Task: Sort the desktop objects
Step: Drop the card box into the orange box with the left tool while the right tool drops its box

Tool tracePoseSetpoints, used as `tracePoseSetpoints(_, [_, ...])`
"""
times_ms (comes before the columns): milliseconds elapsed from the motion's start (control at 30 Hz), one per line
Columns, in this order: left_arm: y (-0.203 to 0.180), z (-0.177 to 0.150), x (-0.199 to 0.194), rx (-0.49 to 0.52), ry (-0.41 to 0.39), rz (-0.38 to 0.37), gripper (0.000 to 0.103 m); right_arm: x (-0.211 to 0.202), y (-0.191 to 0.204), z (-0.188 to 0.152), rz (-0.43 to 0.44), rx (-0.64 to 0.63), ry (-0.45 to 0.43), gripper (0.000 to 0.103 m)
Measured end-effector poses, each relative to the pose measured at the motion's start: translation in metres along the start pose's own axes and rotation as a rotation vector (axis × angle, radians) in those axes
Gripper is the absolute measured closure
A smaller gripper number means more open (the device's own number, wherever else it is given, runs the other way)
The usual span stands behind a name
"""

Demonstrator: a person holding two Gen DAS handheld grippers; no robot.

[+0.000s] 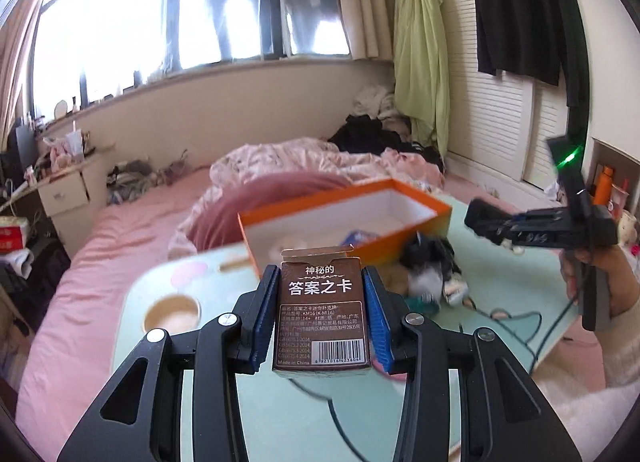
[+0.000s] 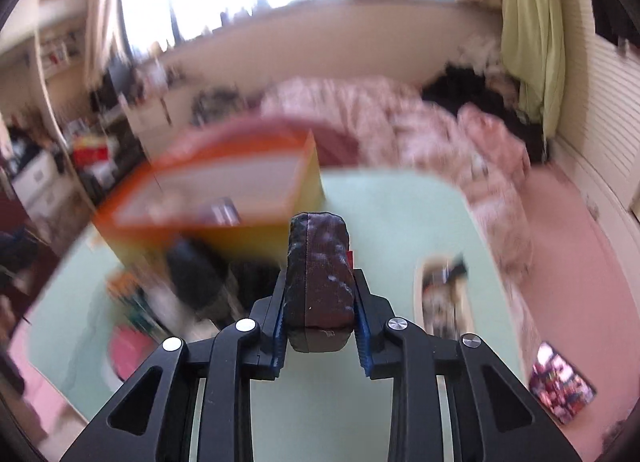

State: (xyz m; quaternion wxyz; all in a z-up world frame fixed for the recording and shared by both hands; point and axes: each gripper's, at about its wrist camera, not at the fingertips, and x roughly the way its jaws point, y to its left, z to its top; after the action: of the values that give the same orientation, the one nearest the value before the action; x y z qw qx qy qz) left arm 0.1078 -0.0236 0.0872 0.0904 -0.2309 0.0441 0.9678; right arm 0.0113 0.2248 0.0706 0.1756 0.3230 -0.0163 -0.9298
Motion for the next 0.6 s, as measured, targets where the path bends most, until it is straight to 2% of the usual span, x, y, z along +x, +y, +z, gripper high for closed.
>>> tracePoseSetpoints(133, [-0.001, 0.033, 0.036, -0.022, 0.022, -0.094, 0.061, -0.003, 0.028, 0.038, 0.109, -0.042, -0.080, 0.076])
tracePoseSetpoints(200, [-0.002, 0.047, 0.057, -0.048, 0.040, -0.127, 0.061, 0.010, 0.039, 0.051, 0.160, -0.044, -0.081, 0.076])
tracePoseSetpoints(333, [0.005, 0.057, 0.102, -0.128, 0.038, -0.091, 0.060, 0.055, 0.053, 0.062, 0.211, -0.019, -0.037, 0.076])
tracePoseSetpoints(367, [0.006, 0.054, 0.106, -0.140, 0.028, -0.071, 0.057, 0.062, 0.052, 0.060, 0.215, -0.004, -0.024, 0.075])
tracePoseSetpoints(433, [0.007, 0.046, 0.106, -0.137, -0.007, -0.050, 0.033, 0.069, 0.048, 0.056, 0.237, 0.033, -0.009, 0.068])
tracePoseSetpoints(467, [0.007, 0.042, 0.102, -0.132, -0.031, -0.044, 0.029, 0.067, 0.046, 0.055, 0.250, 0.041, -0.018, 0.062])
tracePoseSetpoints(533, [0.008, 0.036, 0.093, -0.123, -0.090, -0.032, 0.026, 0.053, 0.044, 0.051, 0.247, 0.032, -0.073, 0.056])
tracePoseSetpoints(600, [0.014, 0.030, 0.084, -0.135, -0.112, -0.040, 0.026, 0.041, 0.042, 0.049, 0.241, 0.024, -0.125, 0.054])
